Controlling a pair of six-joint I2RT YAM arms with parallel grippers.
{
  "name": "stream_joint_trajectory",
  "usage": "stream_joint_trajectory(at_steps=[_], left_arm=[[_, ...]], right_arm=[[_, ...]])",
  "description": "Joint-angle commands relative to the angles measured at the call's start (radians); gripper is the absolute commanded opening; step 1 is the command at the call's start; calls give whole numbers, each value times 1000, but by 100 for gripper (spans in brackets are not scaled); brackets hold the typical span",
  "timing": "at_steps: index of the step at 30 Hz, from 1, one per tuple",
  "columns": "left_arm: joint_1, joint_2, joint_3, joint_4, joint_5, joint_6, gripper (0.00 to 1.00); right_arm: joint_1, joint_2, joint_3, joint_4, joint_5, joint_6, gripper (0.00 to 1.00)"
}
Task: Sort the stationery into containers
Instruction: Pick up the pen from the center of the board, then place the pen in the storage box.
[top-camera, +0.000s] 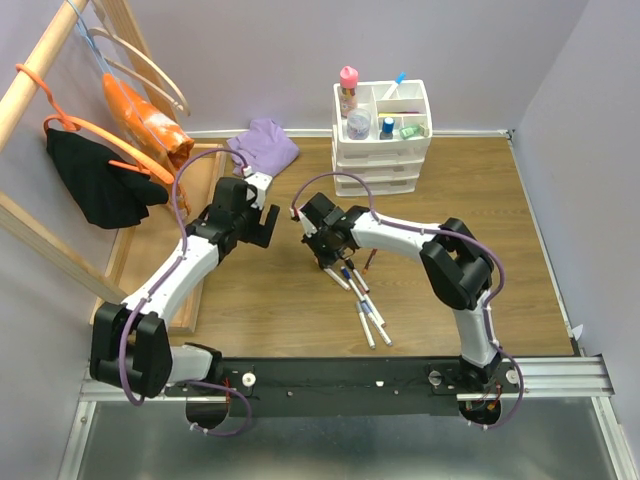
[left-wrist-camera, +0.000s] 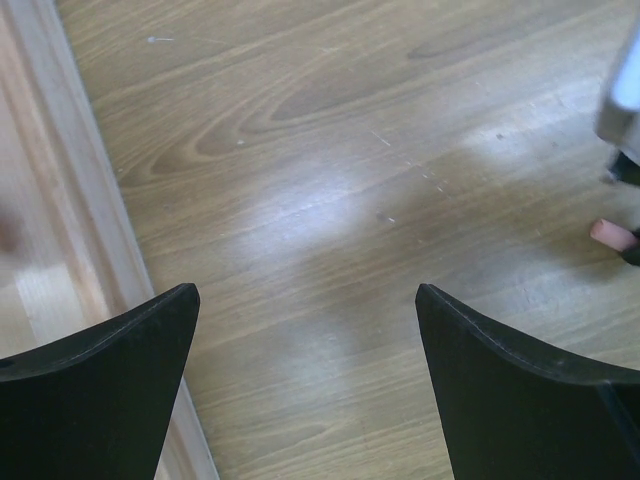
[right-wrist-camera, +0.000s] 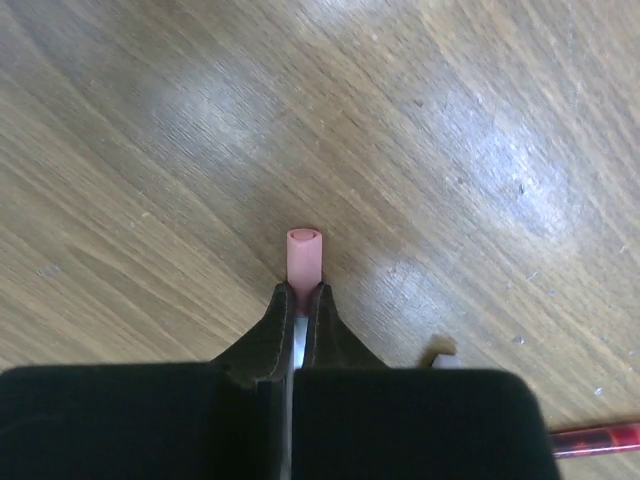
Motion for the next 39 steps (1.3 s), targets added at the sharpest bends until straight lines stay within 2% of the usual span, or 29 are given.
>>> stream_joint_trajectory(at_steps=[1, 5, 9, 13, 18, 19, 22, 33, 39], left_arm=[[95, 25, 77, -15, 89, -61, 98], [218, 72, 112, -12, 200, -145, 95], [226, 83, 128, 28, 197, -105, 96], [218, 118, 175, 19, 222, -113, 96], [151, 143, 223, -33, 237, -4, 97], [125, 147, 244, -47, 246, 7, 97], [97, 176, 298, -116, 275, 43, 97], [37, 215, 355, -230, 285, 105, 97], [14, 256, 382, -248, 277, 105, 97]], right_arm=[[-39, -85, 102, -33, -80, -50, 1], [-144, -223, 234, 12, -170, -48, 1], [-305, -307, 309, 148, -183, -15, 1], [-414, -329, 320, 407, -114, -1, 1], [-490, -231, 423, 585, -17, 48, 1], [-506, -213, 441, 654, -17, 51, 1], [-525, -125, 498, 717, -8, 58, 1], [-585, 142, 776, 794, 35, 82, 1], [-599, 206, 816, 810, 37, 78, 1]])
